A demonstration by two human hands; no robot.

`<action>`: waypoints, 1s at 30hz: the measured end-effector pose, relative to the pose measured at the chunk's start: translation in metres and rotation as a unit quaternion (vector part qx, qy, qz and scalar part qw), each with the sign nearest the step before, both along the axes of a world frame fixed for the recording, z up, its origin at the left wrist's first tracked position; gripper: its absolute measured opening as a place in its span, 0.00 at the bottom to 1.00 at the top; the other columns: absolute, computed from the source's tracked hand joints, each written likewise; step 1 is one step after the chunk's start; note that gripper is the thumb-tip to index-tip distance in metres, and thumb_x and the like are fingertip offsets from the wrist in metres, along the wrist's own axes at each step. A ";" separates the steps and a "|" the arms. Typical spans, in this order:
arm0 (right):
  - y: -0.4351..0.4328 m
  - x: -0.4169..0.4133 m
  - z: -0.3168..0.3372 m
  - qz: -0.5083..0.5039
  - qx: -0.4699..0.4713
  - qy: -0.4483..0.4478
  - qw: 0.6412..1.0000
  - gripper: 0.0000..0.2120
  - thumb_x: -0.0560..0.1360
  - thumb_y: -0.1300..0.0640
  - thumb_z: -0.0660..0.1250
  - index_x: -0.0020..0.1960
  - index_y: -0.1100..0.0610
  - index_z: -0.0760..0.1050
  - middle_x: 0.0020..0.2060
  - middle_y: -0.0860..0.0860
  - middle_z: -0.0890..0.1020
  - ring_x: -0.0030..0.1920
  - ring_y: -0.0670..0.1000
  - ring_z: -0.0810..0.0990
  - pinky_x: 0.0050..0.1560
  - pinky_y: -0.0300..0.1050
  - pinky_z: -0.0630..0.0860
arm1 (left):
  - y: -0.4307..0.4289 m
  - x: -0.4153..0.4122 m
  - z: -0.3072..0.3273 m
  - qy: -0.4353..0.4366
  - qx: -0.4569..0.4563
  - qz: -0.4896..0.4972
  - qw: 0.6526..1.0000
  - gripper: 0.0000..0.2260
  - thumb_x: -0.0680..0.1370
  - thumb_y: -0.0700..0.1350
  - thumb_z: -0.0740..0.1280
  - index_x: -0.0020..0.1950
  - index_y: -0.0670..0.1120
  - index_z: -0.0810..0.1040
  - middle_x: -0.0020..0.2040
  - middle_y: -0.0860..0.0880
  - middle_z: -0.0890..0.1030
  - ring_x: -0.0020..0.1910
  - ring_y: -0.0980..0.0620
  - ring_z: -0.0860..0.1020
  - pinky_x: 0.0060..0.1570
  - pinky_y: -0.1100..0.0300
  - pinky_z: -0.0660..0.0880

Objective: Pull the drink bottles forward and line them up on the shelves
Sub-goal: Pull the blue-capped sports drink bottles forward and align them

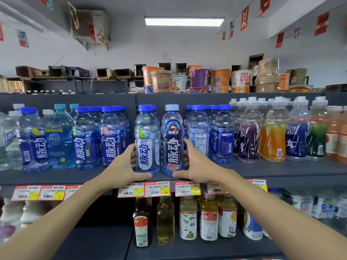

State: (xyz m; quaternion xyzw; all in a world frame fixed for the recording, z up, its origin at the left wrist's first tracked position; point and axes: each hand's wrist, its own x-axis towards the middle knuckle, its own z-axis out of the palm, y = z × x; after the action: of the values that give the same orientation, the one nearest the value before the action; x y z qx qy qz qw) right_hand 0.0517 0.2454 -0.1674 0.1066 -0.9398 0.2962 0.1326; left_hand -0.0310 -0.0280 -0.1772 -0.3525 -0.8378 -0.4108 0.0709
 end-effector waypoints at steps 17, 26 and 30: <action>0.038 0.008 0.005 0.010 -0.027 0.124 0.992 0.50 0.66 0.30 0.73 0.79 0.41 0.50 0.57 0.39 0.75 0.55 0.36 0.76 0.55 0.36 0.74 | 0.045 0.050 0.030 0.444 0.051 0.131 0.885 0.58 0.65 0.68 0.75 0.83 0.47 0.47 0.82 0.49 0.49 0.81 0.50 0.49 0.78 0.55 0.46; 0.124 0.024 0.060 -0.158 0.219 0.335 0.903 0.26 0.73 0.51 0.71 0.69 0.56 0.70 0.58 0.53 0.72 0.56 0.55 0.75 0.44 0.49 0.77 | 0.187 0.077 0.063 0.422 -0.032 0.002 0.906 0.43 0.71 0.43 0.76 0.80 0.42 0.55 0.78 0.46 0.57 0.74 0.47 0.64 0.69 0.58 0.67; 0.145 0.022 0.064 -0.192 0.233 0.346 0.888 0.30 0.72 0.47 0.74 0.69 0.57 0.69 0.61 0.54 0.69 0.57 0.54 0.73 0.43 0.44 0.75 | 0.217 0.066 0.060 0.408 -0.022 0.093 0.908 0.45 0.70 0.44 0.78 0.80 0.39 0.55 0.78 0.40 0.57 0.79 0.42 0.53 0.76 0.47 0.58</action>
State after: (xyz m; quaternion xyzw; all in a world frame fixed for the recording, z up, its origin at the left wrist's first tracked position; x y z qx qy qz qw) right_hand 0.0738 0.3904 -0.1034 0.0479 -0.8783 -0.0183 0.4753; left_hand 0.0352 0.1892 -0.1171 -0.4115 -0.7734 -0.2043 0.4368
